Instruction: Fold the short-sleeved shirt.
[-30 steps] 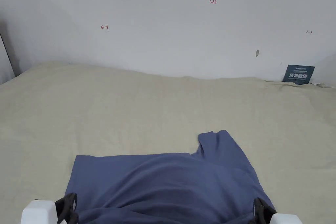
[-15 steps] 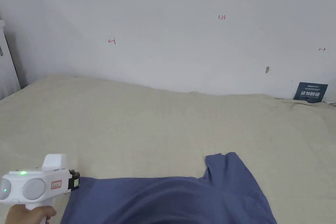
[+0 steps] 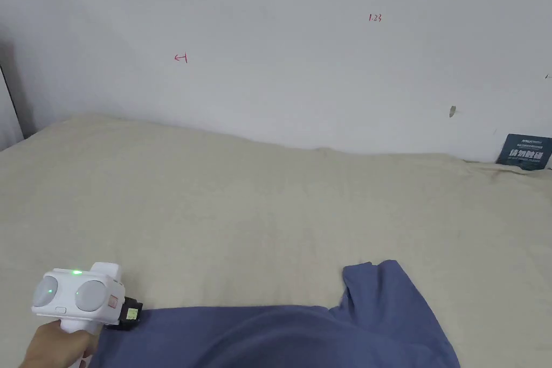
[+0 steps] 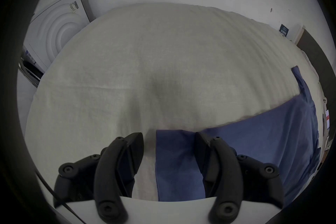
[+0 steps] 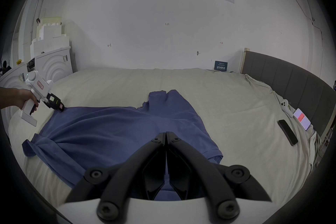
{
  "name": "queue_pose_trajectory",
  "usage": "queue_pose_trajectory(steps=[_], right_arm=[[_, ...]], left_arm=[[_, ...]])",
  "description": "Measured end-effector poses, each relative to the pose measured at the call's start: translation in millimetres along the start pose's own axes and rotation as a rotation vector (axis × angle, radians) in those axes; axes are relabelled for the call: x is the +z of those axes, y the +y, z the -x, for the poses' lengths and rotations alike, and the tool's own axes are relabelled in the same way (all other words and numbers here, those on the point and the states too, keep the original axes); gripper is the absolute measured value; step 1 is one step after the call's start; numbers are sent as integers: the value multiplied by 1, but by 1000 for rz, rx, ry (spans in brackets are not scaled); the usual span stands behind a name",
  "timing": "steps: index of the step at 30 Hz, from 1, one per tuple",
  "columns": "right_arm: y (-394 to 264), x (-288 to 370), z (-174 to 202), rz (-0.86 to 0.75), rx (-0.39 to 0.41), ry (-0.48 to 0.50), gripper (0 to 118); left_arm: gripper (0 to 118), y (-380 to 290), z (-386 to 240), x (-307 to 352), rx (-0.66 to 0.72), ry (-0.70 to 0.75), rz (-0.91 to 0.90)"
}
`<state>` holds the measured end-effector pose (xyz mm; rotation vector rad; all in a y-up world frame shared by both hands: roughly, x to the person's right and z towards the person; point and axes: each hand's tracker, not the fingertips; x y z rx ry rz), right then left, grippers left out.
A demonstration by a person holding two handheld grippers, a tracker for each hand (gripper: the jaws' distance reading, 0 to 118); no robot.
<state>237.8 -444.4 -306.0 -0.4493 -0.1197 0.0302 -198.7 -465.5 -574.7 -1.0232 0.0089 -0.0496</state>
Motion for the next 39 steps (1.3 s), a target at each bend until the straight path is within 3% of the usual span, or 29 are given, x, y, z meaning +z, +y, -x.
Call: queue_pose_trajectory(steps=[3,4,7,12,18,26,27,31,33,38,39], right_arm=[[-4,-4,0,15,0,-4,1],[-5,-5,-1,20,-5,-3,0],[-9,-8,0,29,-9,1,1],[-7,-12,-4,37,-16,2,1],[14,-39,-23,54,-32,-2,1],[73,-164,-68,228,-98,46,3],[79,-184,-72,241,-95,43,6],[92,-254,-87,405,-67,59,53],[92,-276,-92,474,-67,30,53],[81,-308,-100,638,-119,72,54],[80,-309,-98,637,-97,68,53]], left_arm=[[34,0,-5,3,14,0,-12],[22,0,-10,5,-2,-14,-19],[1,0,-21,5,-102,7,-18],[0,7,-1,16,32,-94,-41],[0,5,11,65,22,-179,-213],[0,-5,9,103,9,-194,-320],[0,-8,8,102,9,-191,-328],[0,-11,6,101,14,-167,-338],[0,-11,8,101,34,-170,-338],[0,-9,9,95,57,-163,-337],[0,-9,8,94,57,-162,-336]])
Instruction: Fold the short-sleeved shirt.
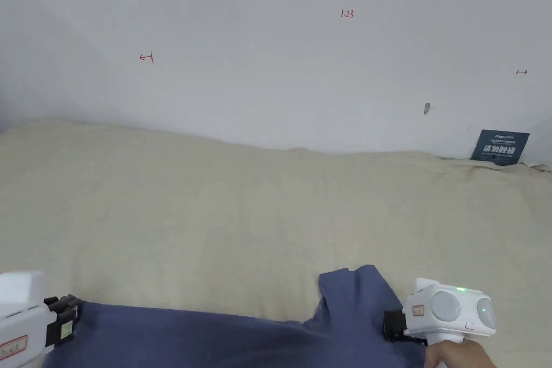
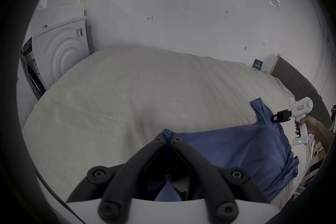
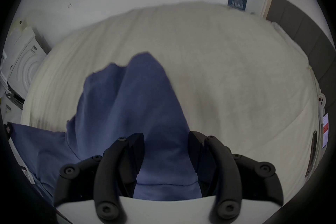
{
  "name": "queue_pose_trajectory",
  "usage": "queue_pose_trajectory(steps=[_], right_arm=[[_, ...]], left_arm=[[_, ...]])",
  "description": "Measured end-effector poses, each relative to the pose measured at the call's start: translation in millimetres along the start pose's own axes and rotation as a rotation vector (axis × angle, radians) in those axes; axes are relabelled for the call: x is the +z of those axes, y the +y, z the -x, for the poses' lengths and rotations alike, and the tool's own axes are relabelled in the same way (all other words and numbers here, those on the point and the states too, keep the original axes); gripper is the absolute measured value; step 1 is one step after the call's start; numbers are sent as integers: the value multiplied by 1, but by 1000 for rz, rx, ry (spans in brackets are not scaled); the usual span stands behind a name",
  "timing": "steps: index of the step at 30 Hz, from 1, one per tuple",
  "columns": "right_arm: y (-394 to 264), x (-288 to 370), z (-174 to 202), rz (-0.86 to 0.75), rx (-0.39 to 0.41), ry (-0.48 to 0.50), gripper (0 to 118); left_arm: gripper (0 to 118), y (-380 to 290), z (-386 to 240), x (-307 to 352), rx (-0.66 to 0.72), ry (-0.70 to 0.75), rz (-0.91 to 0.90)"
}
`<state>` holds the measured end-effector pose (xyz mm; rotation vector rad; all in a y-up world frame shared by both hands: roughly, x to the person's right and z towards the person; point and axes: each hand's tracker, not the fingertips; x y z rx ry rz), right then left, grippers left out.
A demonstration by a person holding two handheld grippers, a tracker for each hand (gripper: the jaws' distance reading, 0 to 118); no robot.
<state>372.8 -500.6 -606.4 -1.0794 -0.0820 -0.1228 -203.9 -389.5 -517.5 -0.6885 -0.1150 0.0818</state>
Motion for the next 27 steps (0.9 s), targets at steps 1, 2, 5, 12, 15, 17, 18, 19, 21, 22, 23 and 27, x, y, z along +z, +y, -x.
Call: queue_pose_trajectory(steps=[1,2,5,12,15,17,18,19,21,22,23,27], right_arm=[[0,5,4,-24,47,-22,44],[2,7,8,-13,65,-41,28],[-4,12,11,-12,73,-12,2],[-27,43,5,-140,11,13,2],[-32,72,4,-188,-25,39,2],[-37,93,3,-236,-32,30,2],[-39,103,5,-253,-16,36,1],[-42,113,5,-270,-9,34,1],[-49,133,7,-320,14,28,1],[-51,143,9,-352,32,24,1],[-54,152,10,-381,53,16,1],[-60,192,16,-488,101,-14,1]], left_arm=[[0,0,-1,-2,-3,1,5],[0,0,-1,-3,-8,2,7],[0,-2,-3,-4,-14,9,9],[0,-1,-6,1,-14,9,12],[0,1,-7,8,-13,7,3],[0,4,-6,13,-12,8,-6],[0,5,-6,16,-15,9,-12],[0,7,-5,20,-16,11,-17],[0,11,-3,27,-10,10,-33],[0,13,-2,32,-6,9,-44],[0,16,-2,36,-2,8,-53],[0,34,0,58,-3,7,-108]])
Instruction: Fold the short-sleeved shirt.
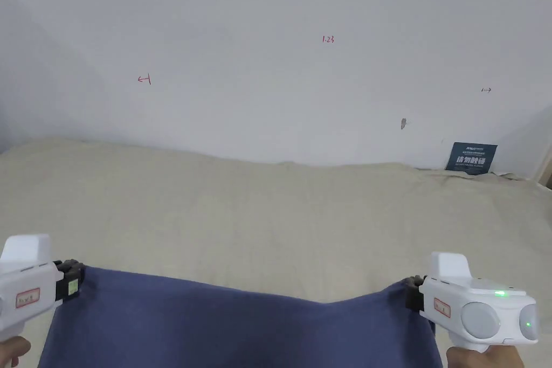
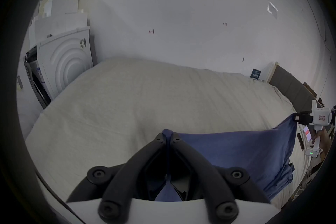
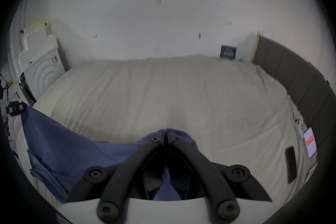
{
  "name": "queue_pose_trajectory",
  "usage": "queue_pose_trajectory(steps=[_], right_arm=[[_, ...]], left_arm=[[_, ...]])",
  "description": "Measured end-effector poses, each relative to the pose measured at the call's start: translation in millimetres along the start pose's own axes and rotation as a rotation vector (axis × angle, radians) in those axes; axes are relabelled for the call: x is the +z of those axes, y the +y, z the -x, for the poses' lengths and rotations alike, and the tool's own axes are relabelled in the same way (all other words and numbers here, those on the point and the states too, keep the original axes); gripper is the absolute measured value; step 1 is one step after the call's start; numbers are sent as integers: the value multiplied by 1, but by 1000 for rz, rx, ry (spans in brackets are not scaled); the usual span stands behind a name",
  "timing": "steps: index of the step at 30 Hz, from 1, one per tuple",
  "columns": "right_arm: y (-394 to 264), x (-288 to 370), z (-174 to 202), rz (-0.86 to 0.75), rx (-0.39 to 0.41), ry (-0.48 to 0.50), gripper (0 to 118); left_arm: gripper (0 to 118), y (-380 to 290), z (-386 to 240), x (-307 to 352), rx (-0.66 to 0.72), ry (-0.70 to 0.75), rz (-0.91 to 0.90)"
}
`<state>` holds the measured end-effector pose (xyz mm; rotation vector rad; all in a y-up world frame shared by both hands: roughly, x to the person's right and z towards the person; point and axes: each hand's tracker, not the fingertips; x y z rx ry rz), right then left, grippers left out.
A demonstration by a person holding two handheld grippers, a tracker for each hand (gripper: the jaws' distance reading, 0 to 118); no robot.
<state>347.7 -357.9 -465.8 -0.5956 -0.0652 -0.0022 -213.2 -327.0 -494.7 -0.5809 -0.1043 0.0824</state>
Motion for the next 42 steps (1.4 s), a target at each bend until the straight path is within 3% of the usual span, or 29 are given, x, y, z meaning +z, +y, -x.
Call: queue_pose_trajectory(steps=[8,18,27,42], right_arm=[[57,78,7,-252,32,-66,1],[180,121,14,-411,70,-112,1],[276,101,23,-470,102,-170,1],[357,14,14,-520,54,-216,1]], left_arm=[[0,63,-3,45,-40,5,-134],[0,161,-9,72,-55,44,-269],[0,234,-17,39,-58,85,-298],[0,326,-36,-30,-45,108,-346]])
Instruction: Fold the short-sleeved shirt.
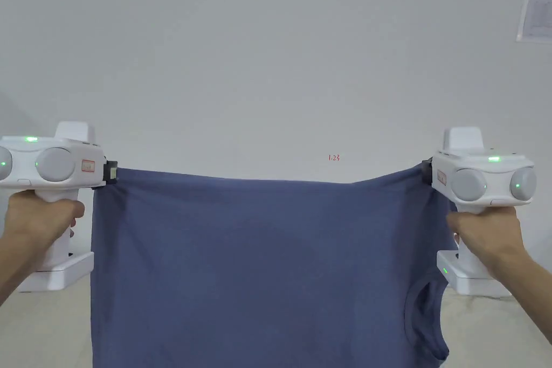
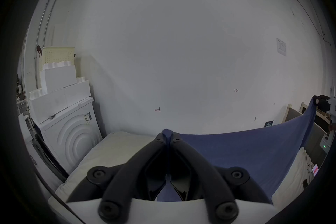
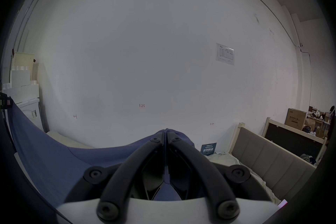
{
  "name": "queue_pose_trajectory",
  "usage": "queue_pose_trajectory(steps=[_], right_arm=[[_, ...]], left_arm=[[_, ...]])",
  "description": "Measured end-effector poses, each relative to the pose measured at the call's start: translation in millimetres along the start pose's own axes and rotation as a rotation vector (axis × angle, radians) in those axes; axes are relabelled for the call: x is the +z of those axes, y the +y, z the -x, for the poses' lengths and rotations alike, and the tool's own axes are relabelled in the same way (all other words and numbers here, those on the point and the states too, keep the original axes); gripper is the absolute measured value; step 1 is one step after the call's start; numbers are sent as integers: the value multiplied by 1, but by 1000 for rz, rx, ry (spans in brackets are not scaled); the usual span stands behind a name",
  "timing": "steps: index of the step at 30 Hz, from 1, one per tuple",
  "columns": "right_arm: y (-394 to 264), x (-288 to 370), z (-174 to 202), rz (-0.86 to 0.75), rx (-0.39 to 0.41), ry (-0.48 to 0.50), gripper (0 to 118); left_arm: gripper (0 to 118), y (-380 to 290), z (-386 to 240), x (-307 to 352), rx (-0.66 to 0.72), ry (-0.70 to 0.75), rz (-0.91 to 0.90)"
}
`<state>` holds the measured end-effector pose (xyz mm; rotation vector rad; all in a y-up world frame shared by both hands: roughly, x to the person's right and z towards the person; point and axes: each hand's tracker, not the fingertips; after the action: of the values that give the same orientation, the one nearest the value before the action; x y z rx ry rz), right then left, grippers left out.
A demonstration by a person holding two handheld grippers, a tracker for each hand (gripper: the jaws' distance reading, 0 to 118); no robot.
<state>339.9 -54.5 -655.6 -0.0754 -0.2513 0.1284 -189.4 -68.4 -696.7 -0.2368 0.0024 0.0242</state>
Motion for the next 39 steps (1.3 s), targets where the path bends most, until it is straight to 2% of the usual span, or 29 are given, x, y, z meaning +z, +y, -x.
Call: queue_pose_trajectory(steps=[5,11,15,22,28,39], right_arm=[[3,-5,-2,-17,3,0,1],[-16,18,-5,-7,31,-9,1],[-38,52,-9,0,30,-6,1],[-89,126,-18,31,82,11,1],[-129,187,-30,49,85,25,1],[-213,313,-28,97,84,40,1]], left_arm=[[0,0,-6,-8,-30,0,-15],[0,-29,-8,3,-30,-21,4],[0,-56,-10,26,-41,-35,9],[0,-109,-1,78,-29,-62,33],[0,-148,9,136,-22,-79,47],[0,-247,31,243,-22,-85,88]])
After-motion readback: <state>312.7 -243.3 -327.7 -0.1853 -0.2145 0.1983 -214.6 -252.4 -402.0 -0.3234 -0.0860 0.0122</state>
